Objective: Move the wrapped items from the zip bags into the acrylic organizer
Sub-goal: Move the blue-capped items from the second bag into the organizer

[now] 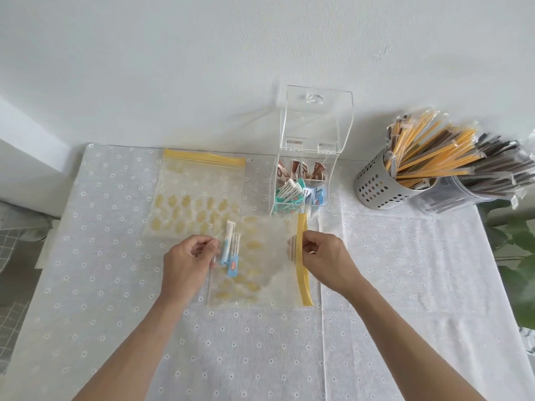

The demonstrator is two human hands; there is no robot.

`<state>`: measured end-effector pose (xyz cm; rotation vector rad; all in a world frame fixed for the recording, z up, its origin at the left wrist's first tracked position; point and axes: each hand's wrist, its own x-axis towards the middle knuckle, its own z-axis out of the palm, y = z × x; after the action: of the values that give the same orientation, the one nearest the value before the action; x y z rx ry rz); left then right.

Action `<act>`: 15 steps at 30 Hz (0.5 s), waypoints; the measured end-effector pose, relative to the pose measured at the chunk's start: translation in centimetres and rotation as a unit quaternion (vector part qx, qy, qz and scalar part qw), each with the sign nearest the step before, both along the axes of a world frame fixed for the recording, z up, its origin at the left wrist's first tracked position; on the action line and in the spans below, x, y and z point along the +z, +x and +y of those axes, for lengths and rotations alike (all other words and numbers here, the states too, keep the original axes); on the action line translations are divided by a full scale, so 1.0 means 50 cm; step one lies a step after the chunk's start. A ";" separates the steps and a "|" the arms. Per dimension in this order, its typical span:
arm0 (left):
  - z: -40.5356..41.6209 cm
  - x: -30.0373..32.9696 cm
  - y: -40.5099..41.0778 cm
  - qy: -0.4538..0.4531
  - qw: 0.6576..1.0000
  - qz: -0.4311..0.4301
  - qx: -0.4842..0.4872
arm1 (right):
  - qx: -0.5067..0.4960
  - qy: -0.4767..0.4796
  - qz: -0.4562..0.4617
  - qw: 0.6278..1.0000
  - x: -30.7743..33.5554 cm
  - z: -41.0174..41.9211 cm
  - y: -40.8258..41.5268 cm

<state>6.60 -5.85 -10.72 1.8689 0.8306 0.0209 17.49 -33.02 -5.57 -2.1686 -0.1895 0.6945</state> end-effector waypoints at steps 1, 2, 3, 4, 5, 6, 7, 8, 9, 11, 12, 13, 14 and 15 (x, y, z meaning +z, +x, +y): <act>0.000 0.000 0.000 -0.002 1.000 0.000 0.001 | 0.001 0.011 0.009 1.000 -0.006 0.009 -0.002; 0.000 0.000 0.000 -0.005 1.000 -0.001 0.002 | -0.002 0.029 0.021 0.999 -0.012 0.016 -0.002; 0.000 0.001 -0.001 -0.006 1.000 -0.002 0.002 | -0.001 0.041 0.027 0.999 -0.014 0.025 -0.003; 0.000 0.000 -0.001 -0.007 1.000 -0.002 0.001 | 0.007 0.056 0.032 0.998 -0.013 0.034 -0.003; 0.001 -0.001 -0.001 -0.009 1.000 -0.002 0.001 | 0.024 0.067 0.028 0.997 -0.012 0.044 -0.002; 0.002 -0.003 -0.001 -0.011 1.000 -0.003 0.001 | 0.039 0.082 0.016 0.996 -0.019 0.052 -0.003; 0.003 -0.004 -0.001 -0.013 1.000 -0.005 0.000 | 0.056 0.088 0.008 0.995 -0.017 0.063 -0.006; 0.003 -0.006 -0.001 -0.013 1.000 -0.006 0.000 | 0.067 0.094 0.006 0.993 -0.024 0.074 -0.007; 0.003 -0.006 -0.001 -0.013 1.000 -0.007 -0.001 | 0.075 0.088 0.009 0.993 -0.030 0.085 -0.006; 0.003 -0.005 -0.002 -0.018 1.000 -0.009 0.001 | 0.108 0.065 0.009 0.992 -0.033 0.118 -0.002; 0.003 -0.003 -0.002 -0.019 1.000 -0.011 0.000 | 0.128 0.055 0.008 0.990 -0.038 0.134 0.001; 0.003 -0.002 -0.002 -0.018 1.000 -0.012 -0.002 | 0.134 0.050 0.021 0.990 -0.042 0.149 0.004; 0.004 -0.001 -0.002 -0.020 1.000 -0.012 -0.002 | 0.145 0.048 0.039 0.987 -0.037 0.165 0.005; 0.004 -0.001 -0.002 -0.023 1.000 -0.011 -0.002 | 0.165 0.029 0.017 0.986 -0.035 0.180 0.006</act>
<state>6.52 -5.68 -10.76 1.8233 0.8060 0.0209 17.78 -24.02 -7.30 -2.0875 -0.5535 0.8994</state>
